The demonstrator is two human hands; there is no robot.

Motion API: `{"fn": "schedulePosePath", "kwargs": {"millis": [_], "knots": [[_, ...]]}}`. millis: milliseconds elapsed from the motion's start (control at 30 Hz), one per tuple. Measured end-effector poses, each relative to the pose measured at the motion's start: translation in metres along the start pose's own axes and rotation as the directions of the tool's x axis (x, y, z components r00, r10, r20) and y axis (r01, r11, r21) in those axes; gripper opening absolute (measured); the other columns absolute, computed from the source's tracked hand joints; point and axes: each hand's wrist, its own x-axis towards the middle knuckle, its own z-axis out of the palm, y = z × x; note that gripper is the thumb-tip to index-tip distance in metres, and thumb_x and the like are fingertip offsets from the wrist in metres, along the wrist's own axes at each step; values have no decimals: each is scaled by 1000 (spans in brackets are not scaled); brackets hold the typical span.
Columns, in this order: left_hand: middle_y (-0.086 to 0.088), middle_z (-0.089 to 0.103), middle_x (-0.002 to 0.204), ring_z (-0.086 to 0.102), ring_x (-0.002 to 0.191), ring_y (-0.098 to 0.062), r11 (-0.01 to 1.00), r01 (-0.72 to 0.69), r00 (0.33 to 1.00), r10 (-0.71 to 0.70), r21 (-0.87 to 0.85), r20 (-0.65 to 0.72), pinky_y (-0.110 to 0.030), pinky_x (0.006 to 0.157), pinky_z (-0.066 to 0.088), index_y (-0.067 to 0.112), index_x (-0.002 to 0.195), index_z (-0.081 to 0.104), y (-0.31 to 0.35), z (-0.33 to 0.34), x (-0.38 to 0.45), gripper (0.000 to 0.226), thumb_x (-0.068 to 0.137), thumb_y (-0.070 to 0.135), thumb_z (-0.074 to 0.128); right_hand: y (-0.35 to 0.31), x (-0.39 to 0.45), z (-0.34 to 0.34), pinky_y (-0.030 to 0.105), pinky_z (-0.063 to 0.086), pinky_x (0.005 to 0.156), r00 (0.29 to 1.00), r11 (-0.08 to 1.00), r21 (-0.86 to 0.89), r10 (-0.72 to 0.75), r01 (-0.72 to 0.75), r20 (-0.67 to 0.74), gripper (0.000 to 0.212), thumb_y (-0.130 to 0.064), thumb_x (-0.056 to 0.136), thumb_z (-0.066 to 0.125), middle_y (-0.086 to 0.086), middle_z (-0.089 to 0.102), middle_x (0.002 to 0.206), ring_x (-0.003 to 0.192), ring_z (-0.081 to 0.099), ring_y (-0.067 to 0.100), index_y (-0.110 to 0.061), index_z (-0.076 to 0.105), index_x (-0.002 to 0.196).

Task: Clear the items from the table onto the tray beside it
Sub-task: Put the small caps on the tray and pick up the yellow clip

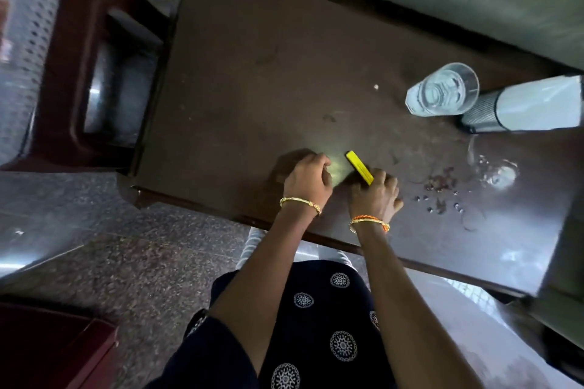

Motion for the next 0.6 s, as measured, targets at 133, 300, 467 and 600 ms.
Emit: {"fn": "schedulePosePath", "kwargs": {"millis": [133,300,467,600], "knots": [[-10,64,107,61,99,-31,998,53,999,-53,38,-6,-38,76,49,11,104,62,1,11,1,24,83,9,48,9,3,-2,47,33,95,999,999,6,-46,46,8,28,-18,86,57,18,54,116,112,48,37,-11,58,113],[-12,66,105,62,97,-32,991,132,990,-132,-18,-43,-41,80,52,9,101,63,-8,-2,-5,24,83,7,48,-4,0,-17,40,43,84,994,979,176,-109,105,16,23,-13,85,60,20,62,107,99,56,39,-7,62,107],[-12,70,99,66,89,-28,953,225,951,-260,-203,-165,-39,81,54,8,100,66,-32,-39,-3,24,81,3,50,-55,-20,-17,34,48,79,982,916,379,-172,130,79,18,-14,82,66,15,69,96,90,62,33,-8,66,99],[-9,72,88,64,73,-23,904,235,872,-358,-358,-333,-28,76,54,9,95,66,-60,-92,4,23,80,0,51,-125,-42,-5,22,42,71,956,871,463,-256,163,144,16,-17,81,69,7,72,91,81,63,22,-15,69,97]]}}
